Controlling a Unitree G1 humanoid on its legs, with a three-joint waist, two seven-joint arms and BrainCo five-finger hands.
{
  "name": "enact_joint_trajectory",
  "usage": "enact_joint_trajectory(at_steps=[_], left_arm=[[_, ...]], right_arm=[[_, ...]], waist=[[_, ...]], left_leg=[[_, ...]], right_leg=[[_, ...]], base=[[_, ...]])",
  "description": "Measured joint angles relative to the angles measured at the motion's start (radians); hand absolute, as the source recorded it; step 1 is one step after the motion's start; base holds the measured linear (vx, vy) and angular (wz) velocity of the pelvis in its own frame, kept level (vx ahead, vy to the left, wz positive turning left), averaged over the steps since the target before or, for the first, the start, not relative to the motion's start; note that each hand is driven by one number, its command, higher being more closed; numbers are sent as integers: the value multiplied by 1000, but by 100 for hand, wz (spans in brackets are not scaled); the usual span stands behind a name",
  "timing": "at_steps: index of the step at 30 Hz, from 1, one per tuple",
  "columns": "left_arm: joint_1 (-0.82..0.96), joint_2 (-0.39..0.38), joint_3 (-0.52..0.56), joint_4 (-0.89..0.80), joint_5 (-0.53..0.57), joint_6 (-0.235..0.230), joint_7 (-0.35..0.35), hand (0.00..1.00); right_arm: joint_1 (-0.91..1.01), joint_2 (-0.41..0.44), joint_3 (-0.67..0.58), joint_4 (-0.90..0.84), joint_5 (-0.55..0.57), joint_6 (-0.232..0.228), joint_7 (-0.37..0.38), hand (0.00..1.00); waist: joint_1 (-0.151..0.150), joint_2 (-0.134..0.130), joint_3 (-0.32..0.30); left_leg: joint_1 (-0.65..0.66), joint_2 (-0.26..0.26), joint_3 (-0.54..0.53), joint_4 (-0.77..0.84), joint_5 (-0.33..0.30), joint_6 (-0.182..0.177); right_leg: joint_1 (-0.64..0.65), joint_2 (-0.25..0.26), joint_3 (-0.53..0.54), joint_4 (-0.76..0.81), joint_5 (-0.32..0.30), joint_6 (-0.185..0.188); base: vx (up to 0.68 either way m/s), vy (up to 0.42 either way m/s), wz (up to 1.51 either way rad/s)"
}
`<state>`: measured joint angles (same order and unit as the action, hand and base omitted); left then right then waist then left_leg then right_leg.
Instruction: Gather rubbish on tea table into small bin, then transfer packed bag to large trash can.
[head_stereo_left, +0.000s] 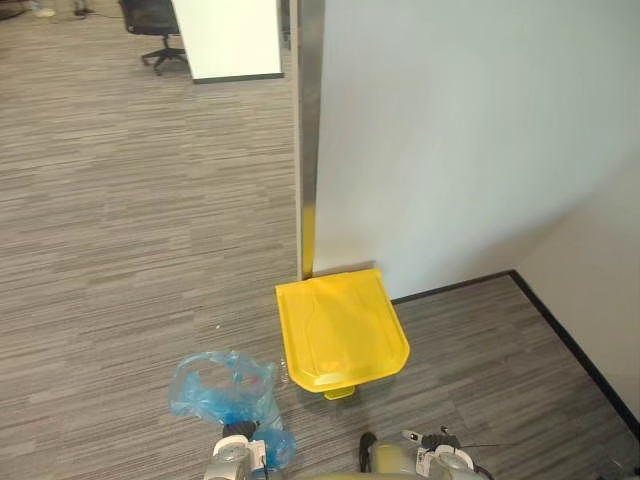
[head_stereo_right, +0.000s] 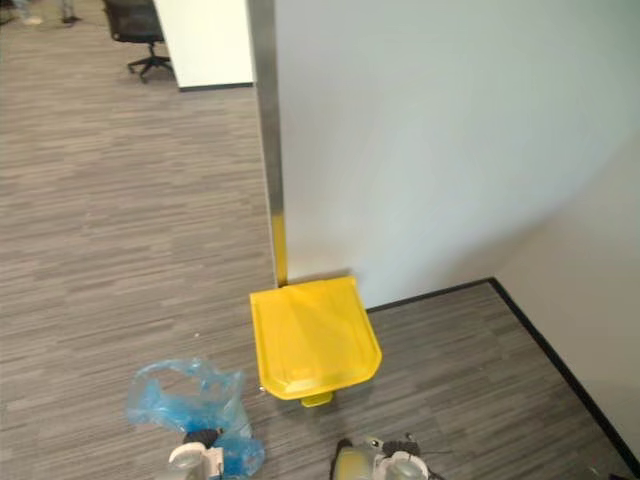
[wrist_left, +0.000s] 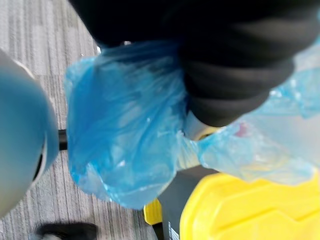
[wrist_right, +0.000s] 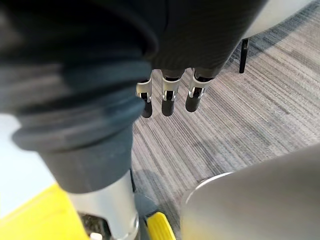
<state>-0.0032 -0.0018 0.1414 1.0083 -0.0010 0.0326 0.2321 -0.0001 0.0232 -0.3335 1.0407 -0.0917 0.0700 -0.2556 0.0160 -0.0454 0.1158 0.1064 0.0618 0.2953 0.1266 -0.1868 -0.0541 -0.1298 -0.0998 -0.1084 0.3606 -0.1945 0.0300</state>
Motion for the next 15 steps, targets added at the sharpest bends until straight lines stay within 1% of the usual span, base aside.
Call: enact_joint_trajectory(at_steps=[1,2,4,8,15], left_arm=[[-1,-8,1,6,1,2,0,100],[3,-13,2,14,1,1,0,100],[-2,-17,-1,26,-1,3,0,100],[-2,-10,-1,36,0,3,0,100],[9,32,-2,66,0,3,0,100]], right_arm=[[0,-6,-18,3,-1,-3,0,0],[-2,-18,-47,7,5,-4,0,0],[-4,-23,-64,24,4,-3,0,0],[-9,-28,-90,49,5,-2,-1,0],[-26,-33,-94,87,5,-2,-1,0]], waist=[[-1,27,-1],[-3,42,0],[-3,50,-5],[-3,49,-7],[-1,48,-7]], left_leg=[[-4,9,-8,-2,7,-8],[-2,15,-19,-2,10,-11],[5,19,-62,-8,10,-12],[25,20,-105,-22,20,-16],[33,10,-114,-44,31,-5]], right_leg=[[18,24,0,-54,37,-6],[30,37,2,-77,47,-8],[48,48,1,-85,50,-11],[84,59,-9,-121,62,-15],[136,66,5,-257,149,-5]], base=[[64,-35,-14],[68,-58,-11],[56,-80,-3],[24,-40,8],[-20,47,-4]])
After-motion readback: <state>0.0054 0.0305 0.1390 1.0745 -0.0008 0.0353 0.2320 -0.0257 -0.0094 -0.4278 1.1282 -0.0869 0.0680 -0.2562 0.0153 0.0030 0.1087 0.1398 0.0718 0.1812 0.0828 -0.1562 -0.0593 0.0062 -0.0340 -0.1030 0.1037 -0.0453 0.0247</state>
